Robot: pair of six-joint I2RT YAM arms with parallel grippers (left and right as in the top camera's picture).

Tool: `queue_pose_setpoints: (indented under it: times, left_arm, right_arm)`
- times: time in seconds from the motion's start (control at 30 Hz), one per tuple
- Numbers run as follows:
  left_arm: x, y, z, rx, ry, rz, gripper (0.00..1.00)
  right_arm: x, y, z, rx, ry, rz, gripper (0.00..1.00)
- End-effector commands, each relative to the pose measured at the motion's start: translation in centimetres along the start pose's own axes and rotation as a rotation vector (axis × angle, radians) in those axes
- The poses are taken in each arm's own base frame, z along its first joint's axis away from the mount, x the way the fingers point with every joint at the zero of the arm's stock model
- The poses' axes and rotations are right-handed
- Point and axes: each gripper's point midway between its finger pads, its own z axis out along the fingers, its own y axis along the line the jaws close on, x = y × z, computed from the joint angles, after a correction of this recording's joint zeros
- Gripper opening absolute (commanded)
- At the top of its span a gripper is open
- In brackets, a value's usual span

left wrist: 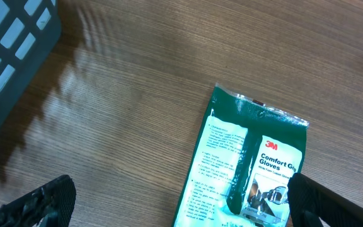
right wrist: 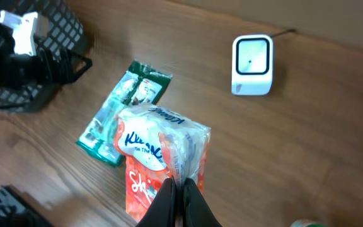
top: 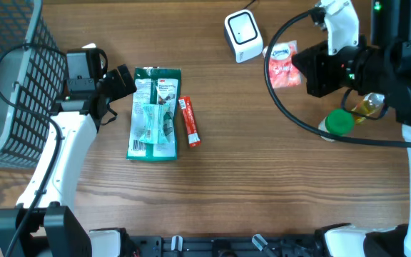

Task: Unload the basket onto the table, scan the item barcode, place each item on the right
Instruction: 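Lift the Kleenex pack and carry it toward the scanner, then hold the Kleenex pack in front of the scanner window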

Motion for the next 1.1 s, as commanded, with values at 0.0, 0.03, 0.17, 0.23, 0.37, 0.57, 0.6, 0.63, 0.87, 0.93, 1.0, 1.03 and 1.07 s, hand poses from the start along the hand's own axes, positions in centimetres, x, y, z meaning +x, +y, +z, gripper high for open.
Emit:
queue_pose_setpoints:
  times: [0.0, 0.03, 0.17, 0.23, 0.37, 0.57, 0.6, 0.63, 0.87, 0.93, 1.0, 1.03, 1.07]
  left_arm:
    - [-0.5, 0.2, -0.2, -0.007, -0.016, 0.005, 1.0]
    - [-0.5, 0.2, -0.2, -0.007, -0.016, 0.005, 1.0]
    - [-0.5, 0.2, -0.2, -0.007, -0.016, 0.005, 1.0]
    - [-0.5, 0.2, -0.2, -0.007, -0.016, 0.005, 1.0]
    - [-0.5, 0.2, -0.2, -0.007, -0.016, 0.005, 1.0]
    - [-0.5, 0.2, -0.2, -0.007, -0.016, 0.005, 1.0]
    - [-0.5, 0.2, -0.2, -0.007, -0.016, 0.005, 1.0]
    - [-0.5, 0.2, -0.2, -0.007, -0.016, 0.005, 1.0]
    - [-0.5, 0.2, -0.2, -0.007, -0.015, 0.005, 1.0]
    - [-0.5, 0.2, -0.2, -0.007, -0.016, 0.005, 1.0]
    - [-0.5, 0.2, -0.2, -0.007, -0.016, 0.005, 1.0]
    - [-0.5, 0.2, -0.2, -0.007, -0.016, 0.005, 1.0]
    - [-0.5, 0.2, -0.2, -0.007, -0.016, 0.005, 1.0]
  right_arm:
    - [-0.3, 0.1, 2.0, -0.003, 0.036, -0.145, 0.04]
    - [-0.4, 0.2, 2.6, 0.004, 0.043, -0.162, 0.04]
    - [-1.6, -0.8, 5.7, 0.133, 0.066, -0.226, 0.04]
    - [-1.9, -1.2, 7.8, 0.2, 0.092, -0.26, 0.04]
    - [-2.5, -3.3, 12.1, 0.371, 0.147, -0.307, 0.04]
    - [-4.6, -6.4, 20.9, 0.494, 0.121, -0.327, 0.04]
    - [-4.7, -6.9, 22.0, 0.51, 0.124, -0.357, 0.04]
    - [-4.8, -7.3, 24.2, 0.514, 0.132, -0.42, 0.04]
    - [-5.1, -10.6, 30.0, 0.656, 0.127, -0.507, 0.04]
    - [-5.0, -11.3, 31.1, 0.686, 0.125, -0.497, 0.04]
    - [-4.4, -12.2, 32.2, 0.713, 0.138, -0.492, 0.04]
    - [-3.8, -12.5, 32.9, 0.713, 0.154, -0.493, 0.04]
    - [-3.1, -12.9, 33.5, 0.715, 0.174, -0.494, 0.04]
